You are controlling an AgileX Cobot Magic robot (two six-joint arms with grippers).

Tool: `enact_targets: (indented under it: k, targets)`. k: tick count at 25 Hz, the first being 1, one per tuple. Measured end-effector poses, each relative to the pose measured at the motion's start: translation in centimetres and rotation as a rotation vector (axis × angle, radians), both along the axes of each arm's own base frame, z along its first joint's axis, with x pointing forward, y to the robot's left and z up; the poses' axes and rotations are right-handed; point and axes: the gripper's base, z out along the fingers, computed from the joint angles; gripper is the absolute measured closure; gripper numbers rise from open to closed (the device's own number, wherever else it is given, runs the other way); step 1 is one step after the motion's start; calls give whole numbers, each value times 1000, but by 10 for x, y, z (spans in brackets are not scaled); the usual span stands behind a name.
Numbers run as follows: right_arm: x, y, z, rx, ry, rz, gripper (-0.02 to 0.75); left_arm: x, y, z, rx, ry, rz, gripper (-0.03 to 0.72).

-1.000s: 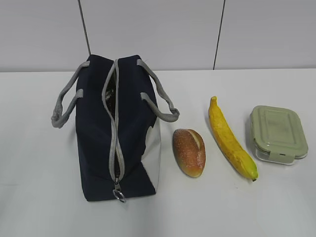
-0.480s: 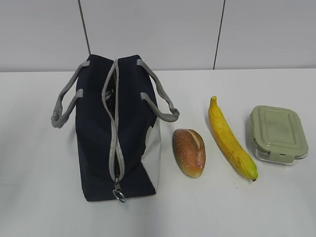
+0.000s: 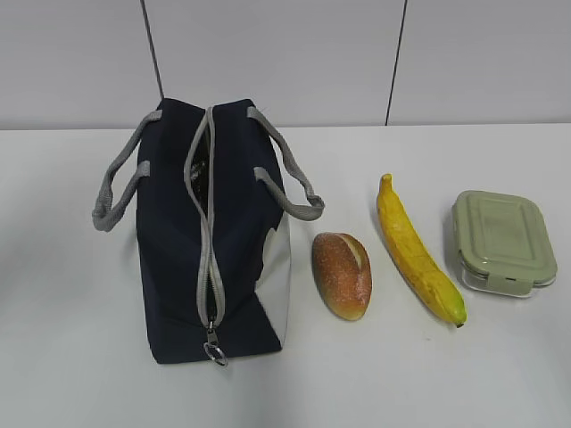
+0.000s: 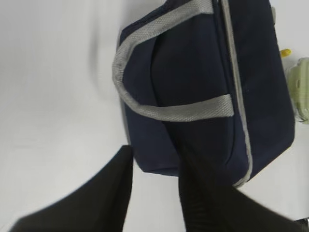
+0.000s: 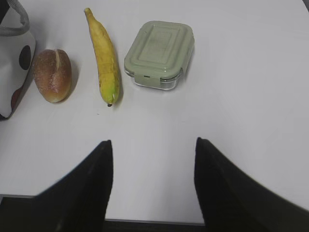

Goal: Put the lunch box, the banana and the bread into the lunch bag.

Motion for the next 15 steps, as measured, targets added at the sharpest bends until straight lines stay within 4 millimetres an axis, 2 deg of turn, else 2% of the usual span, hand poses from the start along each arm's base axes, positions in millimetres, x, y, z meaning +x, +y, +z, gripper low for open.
enact_targets:
  k: [11, 15]
  targets:
    - [0, 0, 0, 0, 0, 0, 334, 62, -40, 8, -9, 35, -127, 428]
    - [0, 0, 0, 0, 0, 0, 334, 81, -50, 4, -6, 52, -145, 369]
